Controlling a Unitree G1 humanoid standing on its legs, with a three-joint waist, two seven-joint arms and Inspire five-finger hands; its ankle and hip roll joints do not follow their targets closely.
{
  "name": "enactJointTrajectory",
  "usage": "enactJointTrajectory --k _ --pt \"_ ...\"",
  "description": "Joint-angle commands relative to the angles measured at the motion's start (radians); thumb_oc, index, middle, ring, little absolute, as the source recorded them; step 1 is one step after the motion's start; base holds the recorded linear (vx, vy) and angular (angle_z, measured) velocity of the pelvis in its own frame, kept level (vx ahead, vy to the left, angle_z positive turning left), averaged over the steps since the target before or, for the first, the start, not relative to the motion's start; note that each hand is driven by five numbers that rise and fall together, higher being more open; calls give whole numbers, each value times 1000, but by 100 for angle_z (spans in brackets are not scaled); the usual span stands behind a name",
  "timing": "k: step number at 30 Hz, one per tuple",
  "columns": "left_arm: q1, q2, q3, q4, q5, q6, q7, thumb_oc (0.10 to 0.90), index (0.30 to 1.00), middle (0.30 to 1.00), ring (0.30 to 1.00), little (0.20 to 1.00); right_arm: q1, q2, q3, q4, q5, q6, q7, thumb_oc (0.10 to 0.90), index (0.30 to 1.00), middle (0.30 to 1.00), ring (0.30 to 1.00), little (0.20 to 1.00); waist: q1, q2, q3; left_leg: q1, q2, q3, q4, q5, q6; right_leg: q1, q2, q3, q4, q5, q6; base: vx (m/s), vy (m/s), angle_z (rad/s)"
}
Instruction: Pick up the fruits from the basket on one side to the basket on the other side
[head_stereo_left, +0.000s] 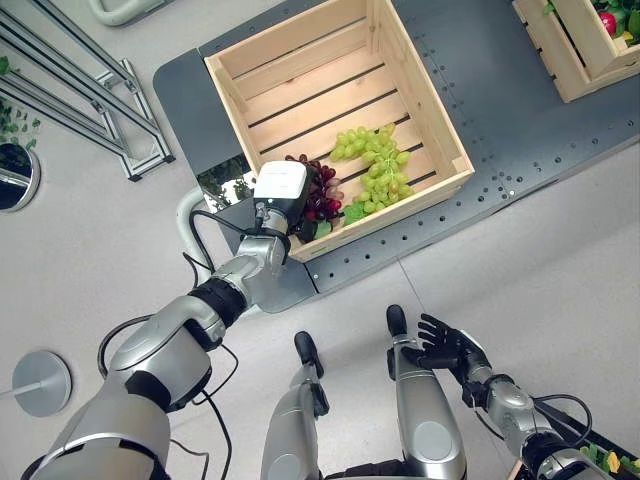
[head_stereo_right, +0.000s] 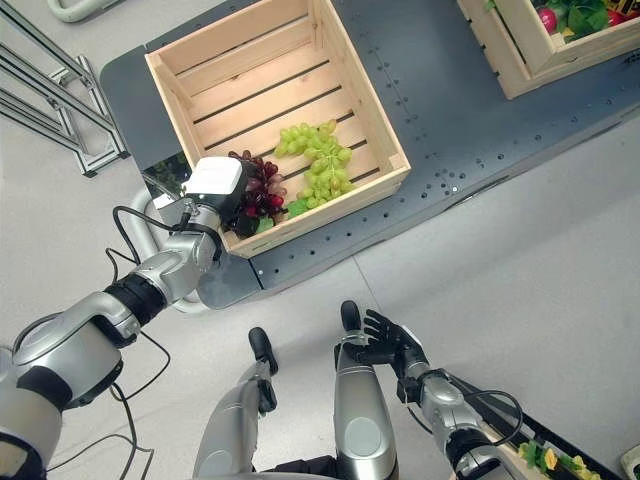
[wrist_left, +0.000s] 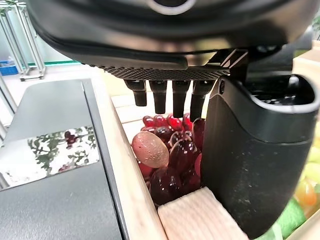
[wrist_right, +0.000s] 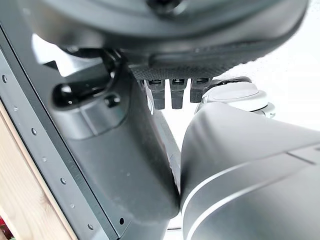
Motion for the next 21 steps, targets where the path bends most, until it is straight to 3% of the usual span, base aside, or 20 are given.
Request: enactJointTrajectory --k 1,7,10,21 --pt "-155 59 45 76 76 58 63 800 900 900 900 900 23 -13 30 -75 47 -32 -16 800 900 900 900 900 -5 -73 9 -95 13 -7 149 -24 12 59 25 -3 -140 115 -59 2 -30 1" --pt "-192 23 36 183 120 56 152 800 900 900 900 900 5 12 62 -83 60 -39 -30 800 900 900 900 900 -16 -97 9 -124 23 3 165 -27 9 38 32 5 -143 121 -61 4 -24 0" --pt "-209 8 28 228 122 8 237 800 900 900 900 900 4 19 76 -96 65 -44 -37 800 900 900 900 900 -24 -109 9 -151 30 10 188 -28 5 13 41 11 -129 119 -62 0 0 0" --pt "-198 -23 8 366 103 -34 273 800 900 900 900 900 -14 33 106 -107 76 -61 -59 800 900 900 900 900 -41 -129 9 -209 43 21 229 -26 -2 -42 50 16 -101 113 -70 0 0 0"
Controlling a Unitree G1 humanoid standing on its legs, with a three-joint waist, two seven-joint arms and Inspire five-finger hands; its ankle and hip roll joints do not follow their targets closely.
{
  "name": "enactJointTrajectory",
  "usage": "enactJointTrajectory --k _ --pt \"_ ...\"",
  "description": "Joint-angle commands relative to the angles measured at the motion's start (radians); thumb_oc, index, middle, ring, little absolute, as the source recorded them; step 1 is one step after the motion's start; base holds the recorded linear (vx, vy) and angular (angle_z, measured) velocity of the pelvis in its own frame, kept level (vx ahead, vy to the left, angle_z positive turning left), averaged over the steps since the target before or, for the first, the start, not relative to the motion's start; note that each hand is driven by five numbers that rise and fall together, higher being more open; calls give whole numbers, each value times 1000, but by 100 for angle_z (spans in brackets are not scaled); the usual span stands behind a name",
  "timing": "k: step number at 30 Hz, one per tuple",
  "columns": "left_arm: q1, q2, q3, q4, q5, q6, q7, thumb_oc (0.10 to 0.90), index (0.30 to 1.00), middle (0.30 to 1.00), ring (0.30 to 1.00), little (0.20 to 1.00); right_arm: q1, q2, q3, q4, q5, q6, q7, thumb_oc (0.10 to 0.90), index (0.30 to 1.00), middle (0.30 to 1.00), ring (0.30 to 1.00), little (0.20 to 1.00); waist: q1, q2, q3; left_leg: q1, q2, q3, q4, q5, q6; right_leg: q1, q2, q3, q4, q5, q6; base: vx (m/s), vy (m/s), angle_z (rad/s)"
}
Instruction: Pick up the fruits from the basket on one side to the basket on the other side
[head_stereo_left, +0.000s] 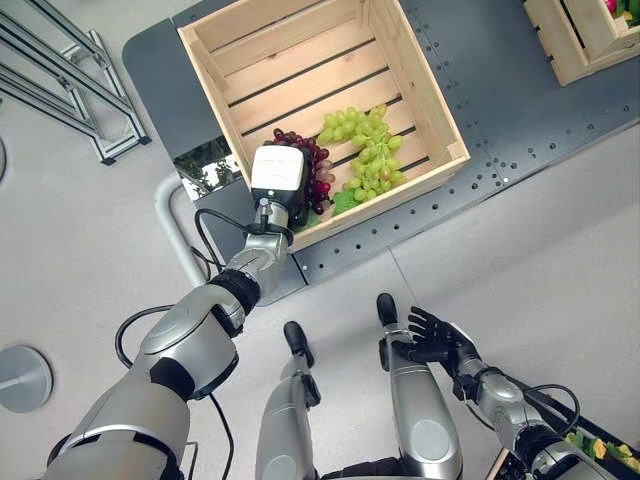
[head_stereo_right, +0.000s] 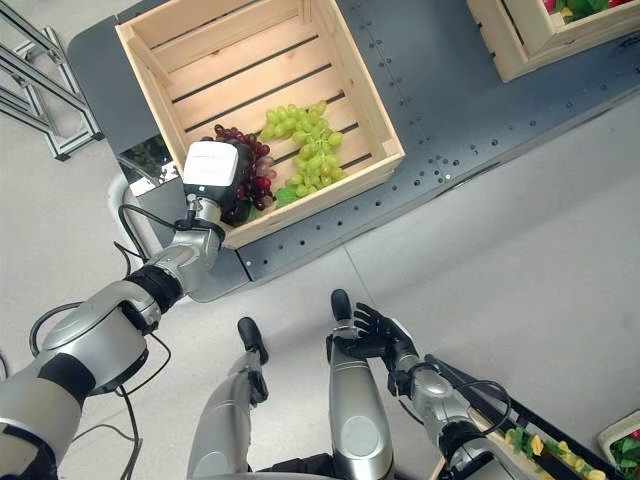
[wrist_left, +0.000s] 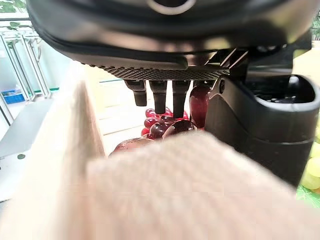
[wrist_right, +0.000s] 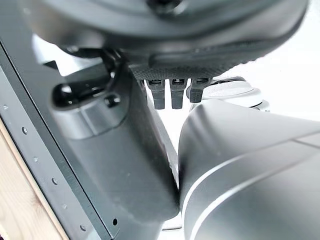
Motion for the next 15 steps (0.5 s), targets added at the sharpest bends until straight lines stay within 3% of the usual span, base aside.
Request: enactJointTrajectory --k 1,2,3,4,9,15 --pt "-114 63 36 111 36 18 39 800 900 900 900 900 18 25 28 -67 37 -58 -31 800 900 900 900 900 -24 -82 -5 -130 34 15 191 -16 -8 31 44 8 -115 114 -65 -2 -2 4" --pt "-113 58 38 122 38 14 32 758 836 836 836 836 18 26 28 -67 38 -58 -31 800 900 900 900 900 -25 -85 -5 -138 35 16 198 -19 -8 25 44 7 -110 112 -65 1 -2 3" --pt "-111 55 38 128 36 9 33 563 545 545 545 545 18 26 27 -66 38 -59 -30 800 900 900 900 900 -26 -86 -5 -141 36 16 200 -20 -8 22 44 6 -109 112 -66 0 0 0" --pt "-114 52 35 140 37 4 31 400 300 300 300 300 18 28 29 -67 37 -59 -32 800 900 900 900 900 -27 -88 -5 -143 37 16 203 -23 -8 20 44 5 -107 112 -66 0 0 0" --pt "-95 49 26 140 43 7 30 400 300 300 300 300 18 33 30 -68 40 -68 -40 800 900 900 900 900 -25 -89 -5 -144 35 17 194 -19 -10 20 44 4 -116 116 -64 0 0 0" --pt "-89 73 43 131 7 -53 96 400 300 300 300 300 25 29 25 -83 45 -76 -52 800 900 900 900 900 -20 -85 -5 -138 31 17 192 -16 -10 26 46 0 -122 119 -66 0 0 0"
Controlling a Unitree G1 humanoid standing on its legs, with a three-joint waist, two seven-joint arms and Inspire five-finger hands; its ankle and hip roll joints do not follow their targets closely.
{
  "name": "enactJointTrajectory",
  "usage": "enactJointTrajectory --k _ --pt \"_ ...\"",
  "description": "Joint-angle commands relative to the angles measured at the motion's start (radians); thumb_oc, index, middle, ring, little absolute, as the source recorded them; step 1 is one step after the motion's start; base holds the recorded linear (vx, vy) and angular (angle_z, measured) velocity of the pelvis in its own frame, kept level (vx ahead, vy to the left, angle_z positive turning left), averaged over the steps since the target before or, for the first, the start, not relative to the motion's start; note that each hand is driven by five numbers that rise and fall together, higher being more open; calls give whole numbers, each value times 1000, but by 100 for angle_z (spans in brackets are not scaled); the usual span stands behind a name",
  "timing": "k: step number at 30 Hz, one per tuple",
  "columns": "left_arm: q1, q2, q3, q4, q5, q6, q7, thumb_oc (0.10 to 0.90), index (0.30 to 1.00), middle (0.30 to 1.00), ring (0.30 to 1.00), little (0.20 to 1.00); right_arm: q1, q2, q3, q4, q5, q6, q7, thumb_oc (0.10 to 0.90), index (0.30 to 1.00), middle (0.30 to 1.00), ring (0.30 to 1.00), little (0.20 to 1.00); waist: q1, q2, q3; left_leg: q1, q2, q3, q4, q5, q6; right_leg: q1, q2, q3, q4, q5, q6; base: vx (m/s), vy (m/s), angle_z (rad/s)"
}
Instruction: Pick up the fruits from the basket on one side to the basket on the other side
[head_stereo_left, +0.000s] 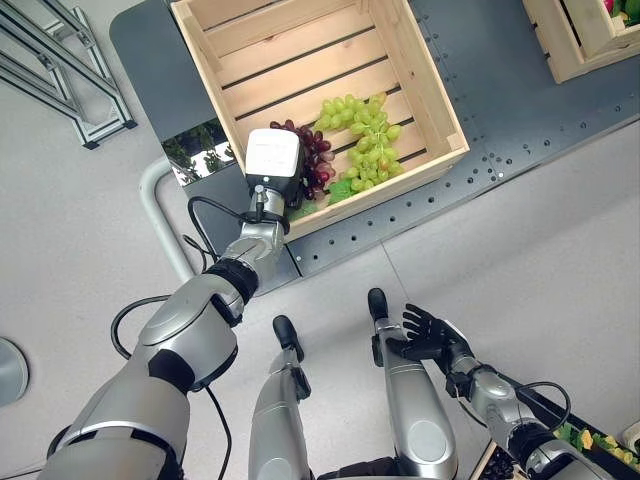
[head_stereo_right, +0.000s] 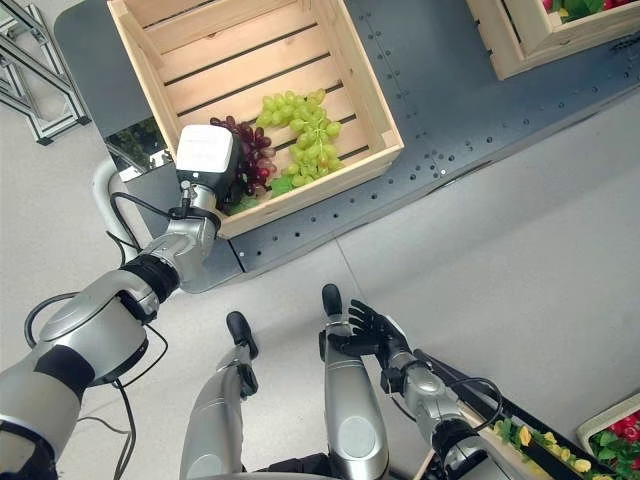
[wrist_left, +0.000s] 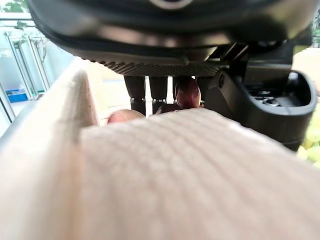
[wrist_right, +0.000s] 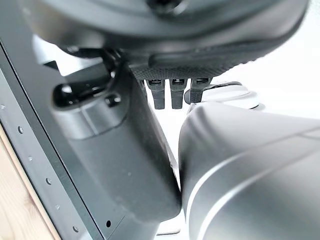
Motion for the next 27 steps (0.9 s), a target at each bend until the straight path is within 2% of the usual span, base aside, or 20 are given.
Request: enactJointTrajectory --k 1,8,14,21,27 --pt "-30 82 52 70 0 -45 123 400 300 300 300 300 38 -5 14 -87 43 -78 -25 800 900 900 900 900 -24 -48 -3 -82 20 4 142 0 -9 65 44 -9 -134 113 -67 0 0 0" --pt "-6 138 143 -32 5 -130 243 400 300 300 300 300 63 -8 -15 -103 58 -100 -36 800 900 900 900 900 -2 -36 -3 -34 15 -2 126 -4 -7 118 42 -16 -151 109 -70 -27 -7 -1" --pt "57 229 230 -229 80 -193 369 400 300 300 300 300 109 -17 -73 -161 78 -142 -55 800 900 900 900 900 23 -21 -4 51 4 -13 66 0 -7 206 42 -21 -205 120 -69 -7 -10 1" --pt "208 289 364 -454 133 -207 449 400 300 300 300 300 165 -14 -136 -272 57 -175 -97 800 900 900 900 900 51 -9 -47 114 -9 -32 3 8 -6 278 45 -30 -259 121 -72 3 -31 2" --pt "253 313 381 -509 126 -193 430 400 300 300 300 300 186 -14 -142 -340 21 -165 -126 800 900 900 900 900 57 -3 -71 136 -8 -33 -13 13 -8 309 45 -39 -275 118 -74 21 -20 6"
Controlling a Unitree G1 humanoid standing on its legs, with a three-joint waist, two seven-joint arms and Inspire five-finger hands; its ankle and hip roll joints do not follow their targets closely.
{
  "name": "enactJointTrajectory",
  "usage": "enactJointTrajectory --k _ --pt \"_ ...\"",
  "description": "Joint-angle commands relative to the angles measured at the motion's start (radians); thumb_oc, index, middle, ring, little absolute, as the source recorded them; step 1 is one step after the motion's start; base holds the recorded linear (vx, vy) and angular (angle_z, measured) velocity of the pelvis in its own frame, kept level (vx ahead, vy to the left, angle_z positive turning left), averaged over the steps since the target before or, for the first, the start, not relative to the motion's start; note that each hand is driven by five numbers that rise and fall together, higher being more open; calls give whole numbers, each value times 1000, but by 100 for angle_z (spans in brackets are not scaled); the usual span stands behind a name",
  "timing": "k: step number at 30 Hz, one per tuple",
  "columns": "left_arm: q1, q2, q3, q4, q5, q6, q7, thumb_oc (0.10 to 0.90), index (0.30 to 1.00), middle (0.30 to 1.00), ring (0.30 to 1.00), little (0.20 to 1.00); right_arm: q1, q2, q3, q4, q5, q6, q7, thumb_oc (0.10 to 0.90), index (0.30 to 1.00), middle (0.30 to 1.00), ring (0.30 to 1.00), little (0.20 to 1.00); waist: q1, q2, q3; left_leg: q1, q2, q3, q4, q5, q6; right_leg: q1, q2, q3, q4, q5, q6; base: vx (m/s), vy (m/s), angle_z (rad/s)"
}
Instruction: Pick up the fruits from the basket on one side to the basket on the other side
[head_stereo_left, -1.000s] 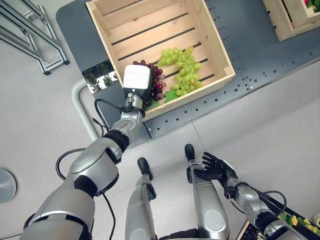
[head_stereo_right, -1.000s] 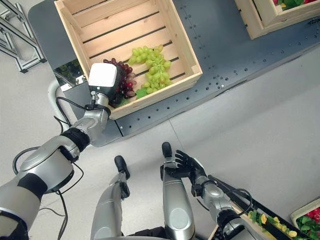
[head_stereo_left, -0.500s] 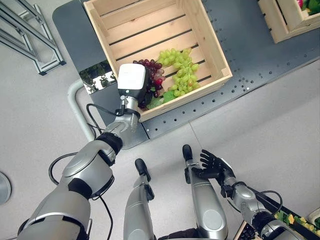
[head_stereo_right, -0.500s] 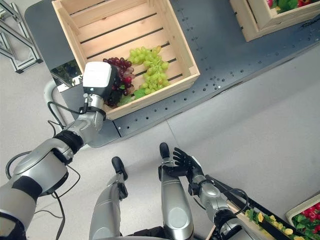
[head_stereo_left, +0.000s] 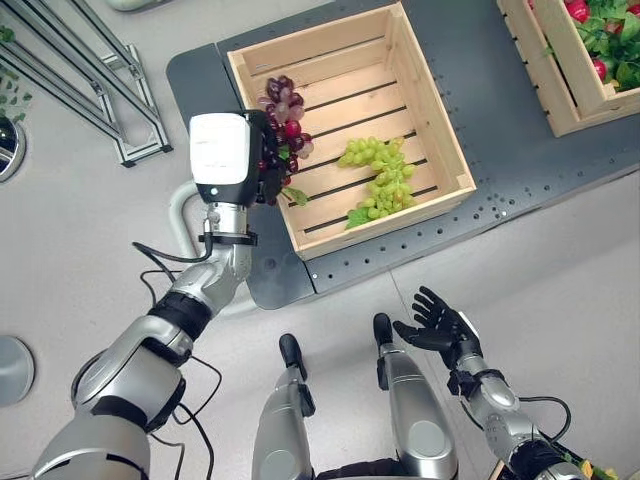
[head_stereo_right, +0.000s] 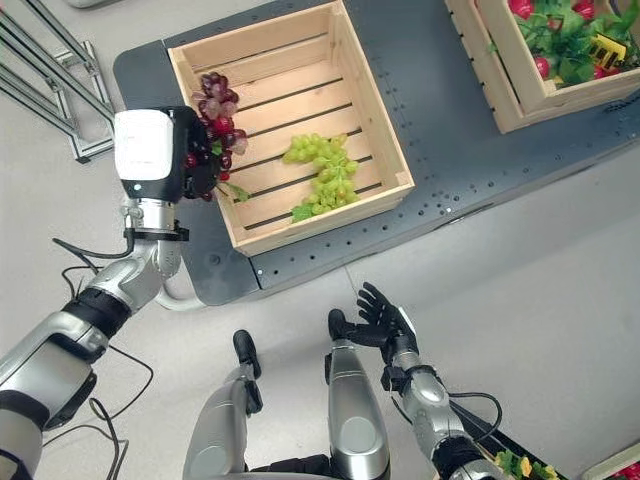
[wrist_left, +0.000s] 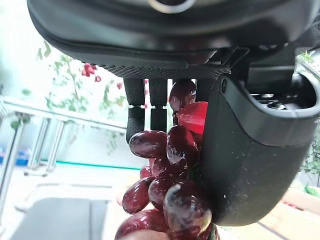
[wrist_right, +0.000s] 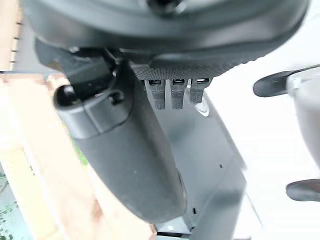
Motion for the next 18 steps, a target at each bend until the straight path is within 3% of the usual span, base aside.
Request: enactJointTrajectory --k 1,4,9,12,14,15,18 --pt "-53 57 86 -72 37 -17 89 400 300 300 300 300 56 -15 -31 -103 -14 -78 -29 800 900 900 900 900 -11 -12 -76 -57 -10 -7 80 -8 1 81 32 -8 -143 78 -79 0 0 0" --pt "-53 60 86 -80 28 -19 95 400 300 300 300 300 64 -12 -28 -123 -21 -87 -43 800 900 900 900 900 -15 -13 -76 -53 -9 -2 78 -8 3 82 33 -6 -143 78 -79 0 0 0" --pt "-39 72 103 -127 14 -69 133 400 300 300 300 300 85 -16 -35 -184 -68 -155 -101 800 900 900 900 900 -19 -18 -77 -27 -7 11 55 -8 3 96 35 0 -160 80 -76 0 0 0" --pt "15 71 160 -203 -24 -142 136 400 300 300 300 300 101 -35 -77 -272 -167 -228 -209 800 900 900 900 900 -21 -20 -83 -4 -10 11 37 -8 5 112 37 6 -171 82 -71 0 0 0" --pt "77 55 203 -260 -40 -185 111 400 300 300 300 300 104 -51 -124 -361 -252 -230 -287 800 900 900 900 900 -18 -21 -95 12 -12 9 25 -10 8 125 37 8 -182 83 -68 19 8 0" --pt "131 37 241 -297 -51 -228 67 400 300 300 300 300 109 -68 -159 -424 -366 -238 -366 800 900 900 900 900 -16 -20 -107 25 -14 8 14 -13 10 137 37 14 -192 85 -63 41 19 0" --pt "201 16 269 -393 -107 -247 -56 400 300 300 300 300 109 -89 -213 -519 -488 -224 -425 800 900 900 900 900 -12 -18 -130 57 -18 8 -21 -10 14 159 37 19 -212 87 -57 56 33 -3"
